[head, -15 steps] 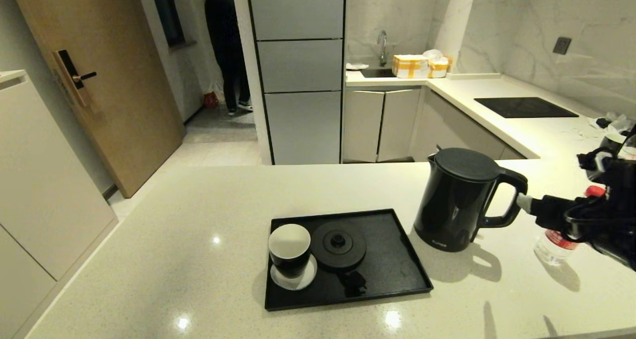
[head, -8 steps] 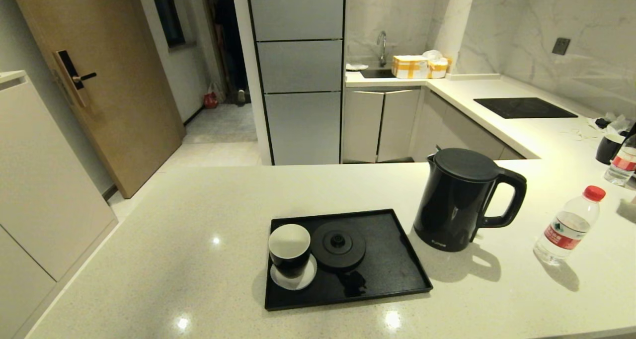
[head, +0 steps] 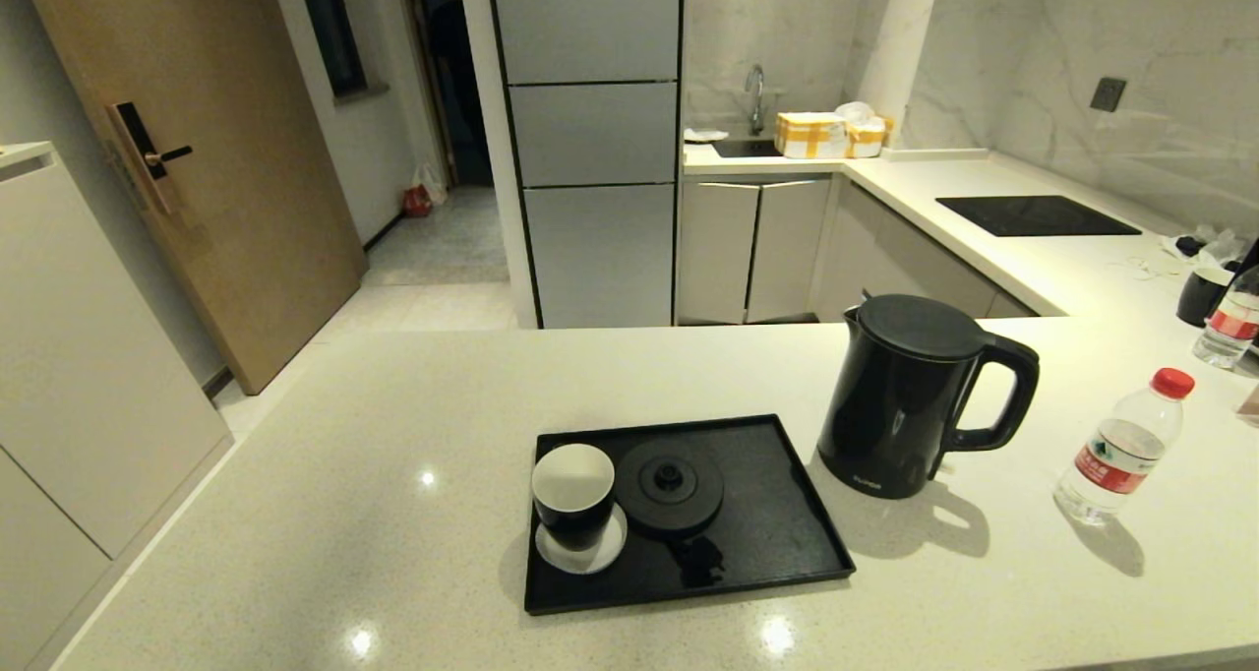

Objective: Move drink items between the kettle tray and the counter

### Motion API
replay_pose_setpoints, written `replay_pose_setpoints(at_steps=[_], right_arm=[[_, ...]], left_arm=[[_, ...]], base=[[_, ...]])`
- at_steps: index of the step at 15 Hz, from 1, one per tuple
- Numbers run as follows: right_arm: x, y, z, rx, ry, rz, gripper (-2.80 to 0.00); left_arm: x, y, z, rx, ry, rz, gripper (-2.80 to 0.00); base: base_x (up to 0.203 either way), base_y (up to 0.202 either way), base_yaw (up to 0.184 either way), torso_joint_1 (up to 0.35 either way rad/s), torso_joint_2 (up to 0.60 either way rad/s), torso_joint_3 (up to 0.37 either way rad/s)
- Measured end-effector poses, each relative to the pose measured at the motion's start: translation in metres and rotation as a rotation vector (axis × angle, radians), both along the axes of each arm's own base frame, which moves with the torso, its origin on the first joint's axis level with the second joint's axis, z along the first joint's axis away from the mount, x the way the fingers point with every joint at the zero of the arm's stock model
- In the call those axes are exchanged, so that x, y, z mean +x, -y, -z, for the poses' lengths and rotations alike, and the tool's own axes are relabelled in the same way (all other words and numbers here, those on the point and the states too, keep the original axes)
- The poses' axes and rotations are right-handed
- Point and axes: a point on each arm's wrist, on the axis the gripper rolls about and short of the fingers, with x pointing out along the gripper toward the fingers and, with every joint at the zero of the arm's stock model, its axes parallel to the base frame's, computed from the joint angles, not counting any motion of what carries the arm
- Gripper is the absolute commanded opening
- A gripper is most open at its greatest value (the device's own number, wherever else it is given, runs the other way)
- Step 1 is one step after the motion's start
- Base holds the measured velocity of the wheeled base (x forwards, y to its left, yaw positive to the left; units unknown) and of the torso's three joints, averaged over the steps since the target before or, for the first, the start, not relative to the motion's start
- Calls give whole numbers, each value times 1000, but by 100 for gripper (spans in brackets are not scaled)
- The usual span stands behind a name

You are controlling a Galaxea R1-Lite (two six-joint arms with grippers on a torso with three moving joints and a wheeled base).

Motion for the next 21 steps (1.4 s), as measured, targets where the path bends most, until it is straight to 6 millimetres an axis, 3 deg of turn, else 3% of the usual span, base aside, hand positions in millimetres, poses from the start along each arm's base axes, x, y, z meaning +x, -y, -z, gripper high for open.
replay_pose_setpoints(at_steps=[3, 5, 7, 9, 12, 14, 17, 21], right_arm=[[-44, -2, 49, -35, 24, 9, -280], [-50, -2, 81, -99, 48, -11, -280], [-34, -3, 105, -168, 70, -26, -280], [-6, -3, 126, -195, 88, -47, -280], [49, -3, 179, -250, 57, -91, -280], [72, -4, 211, -288, 66, -157, -280], [79, -8, 222, -325, 126, -299, -280], [80, -8, 224, -288, 142, -305, -280]], left_arm=[[0, 0, 0, 0, 0, 0, -280], [0, 0, 0, 0, 0, 0, -280], [0, 0, 0, 1, 0, 0, -280], [0, 0, 0, 0, 0, 0, -280], [0, 0, 0, 0, 0, 0, -280], [0, 0, 0, 0, 0, 0, -280], [0, 0, 0, 1, 0, 0, -280], [0, 0, 0, 1, 0, 0, -280]], base=[[0, 0, 0, 0, 0, 0], [0, 0, 0, 0, 0, 0], [0, 0, 0, 0, 0, 0], [0, 0, 0, 0, 0, 0], [0, 0, 0, 0, 0, 0], [0, 0, 0, 0, 0, 0], [0, 0, 0, 0, 0, 0], [0, 0, 0, 0, 0, 0]])
